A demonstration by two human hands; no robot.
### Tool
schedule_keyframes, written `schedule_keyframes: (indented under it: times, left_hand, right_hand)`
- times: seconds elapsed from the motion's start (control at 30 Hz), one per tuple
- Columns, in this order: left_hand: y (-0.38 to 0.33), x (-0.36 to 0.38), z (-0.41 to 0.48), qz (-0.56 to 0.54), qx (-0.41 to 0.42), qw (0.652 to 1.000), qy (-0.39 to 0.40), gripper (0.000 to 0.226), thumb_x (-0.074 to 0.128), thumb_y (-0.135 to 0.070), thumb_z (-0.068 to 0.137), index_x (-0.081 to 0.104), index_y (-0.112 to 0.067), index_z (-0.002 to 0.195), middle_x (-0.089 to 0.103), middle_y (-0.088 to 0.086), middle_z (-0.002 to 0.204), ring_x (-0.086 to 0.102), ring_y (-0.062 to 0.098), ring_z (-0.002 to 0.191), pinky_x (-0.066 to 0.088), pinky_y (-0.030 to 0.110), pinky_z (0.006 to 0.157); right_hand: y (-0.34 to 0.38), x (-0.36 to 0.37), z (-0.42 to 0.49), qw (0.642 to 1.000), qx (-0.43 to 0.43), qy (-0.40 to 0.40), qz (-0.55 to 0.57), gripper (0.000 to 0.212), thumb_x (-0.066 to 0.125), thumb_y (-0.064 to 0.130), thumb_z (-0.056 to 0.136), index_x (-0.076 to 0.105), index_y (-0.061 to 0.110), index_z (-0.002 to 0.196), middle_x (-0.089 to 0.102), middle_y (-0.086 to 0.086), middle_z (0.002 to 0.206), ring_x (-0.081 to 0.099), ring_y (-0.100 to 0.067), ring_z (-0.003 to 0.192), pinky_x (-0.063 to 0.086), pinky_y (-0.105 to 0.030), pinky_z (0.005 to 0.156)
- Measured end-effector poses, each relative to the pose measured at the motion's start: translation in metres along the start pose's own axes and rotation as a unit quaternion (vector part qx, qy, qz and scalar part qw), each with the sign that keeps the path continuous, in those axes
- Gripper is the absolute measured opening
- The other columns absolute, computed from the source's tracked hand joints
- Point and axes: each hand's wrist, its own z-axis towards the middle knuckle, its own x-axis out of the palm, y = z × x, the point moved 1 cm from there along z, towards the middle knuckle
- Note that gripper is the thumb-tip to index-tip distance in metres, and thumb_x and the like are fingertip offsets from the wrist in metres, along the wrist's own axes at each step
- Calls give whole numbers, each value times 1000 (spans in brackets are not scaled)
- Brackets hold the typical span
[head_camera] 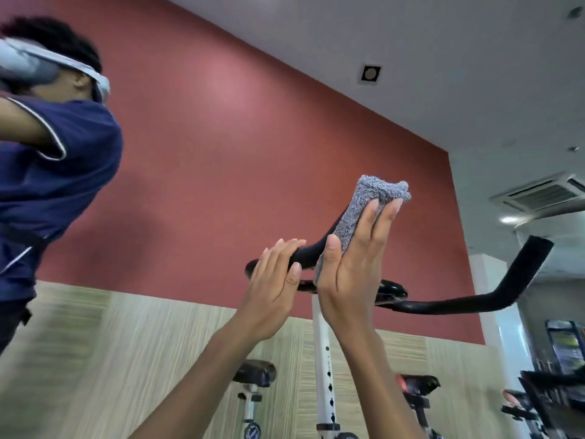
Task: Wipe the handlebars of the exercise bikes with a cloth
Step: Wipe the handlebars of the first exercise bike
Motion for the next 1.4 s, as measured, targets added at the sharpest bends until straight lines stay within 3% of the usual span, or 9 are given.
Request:
schedule_keyframes:
  times: [0.1,0.17,0.4,0.5,0.63,0.93,1.03,1.2,1.4]
  left_hand:
    - [-4,1,-1,2,-22,1000,-6,51,11,-51,99,32,-34,143,39,-15,144,23,7,143,9,41,121]
    - [-6,0,-2,11,-37,999,-8,51,13,-50,99,33,-31,142,40,-16,141,27,3,138,17,46,119]
    - [-10,-6,-3,32,-41,999,-2,48,14,-55,97,35,-38,137,40,-23,132,34,0,127,34,41,109]
    - [-8,-9,-3,33,-42,999,8,50,13,-57,96,35,-39,138,41,-22,134,34,-2,127,34,37,108]
    - [-5,-12,-4,25,-44,999,17,47,14,-58,97,34,-43,137,39,-29,133,32,-4,129,33,36,109]
    - [3,-7,-2,4,-24,1000,2,48,15,-57,97,39,-39,135,44,-21,133,32,-5,125,34,37,106]
    - [2,-6,-4,7,-19,1000,-5,50,15,-56,96,38,-38,137,43,-20,133,30,-9,123,31,32,104]
    - [0,-9,-4,16,-11,1000,1,52,14,-54,98,38,-34,139,42,-23,131,35,-5,122,28,29,103]
    - [3,-12,-5,18,-2,1000,9,52,13,-52,99,37,-33,141,43,-22,135,34,-6,126,28,30,108]
  right_hand:
    - [9,2,4,999,24,-15,21,58,26,34,104,-2,14,151,-20,4,159,-9,-26,149,11,-37,122]
    - [12,3,-6,1000,17,2,18,59,25,35,104,-4,16,153,-24,7,158,-10,-26,149,12,-38,122]
    - [-4,-5,-1,999,-24,21,-5,61,26,34,104,-9,23,153,-25,7,158,-10,-26,149,12,-44,122]
    - [4,-2,0,1000,0,2,15,59,27,33,105,-4,20,153,-22,7,159,-7,-28,150,16,-45,121]
    - [4,-2,-16,999,-3,32,9,62,25,36,105,-11,23,153,-24,5,159,-9,-26,150,25,-50,117]
    - [3,-25,9,997,-16,61,-48,61,30,32,103,1,13,153,-17,3,159,-9,-26,150,12,-49,121]
    - [-4,-17,-13,985,-69,84,-132,64,30,34,104,-4,12,153,-23,-4,159,-10,-32,149,11,-52,120]
    - [-20,-27,-12,959,-140,92,-230,59,22,41,105,-5,20,154,-19,0,160,-9,-25,149,7,-54,120]
    - [-9,-19,-3,974,-89,51,-203,59,23,39,104,-2,19,154,-18,2,160,-9,-25,149,2,-52,120]
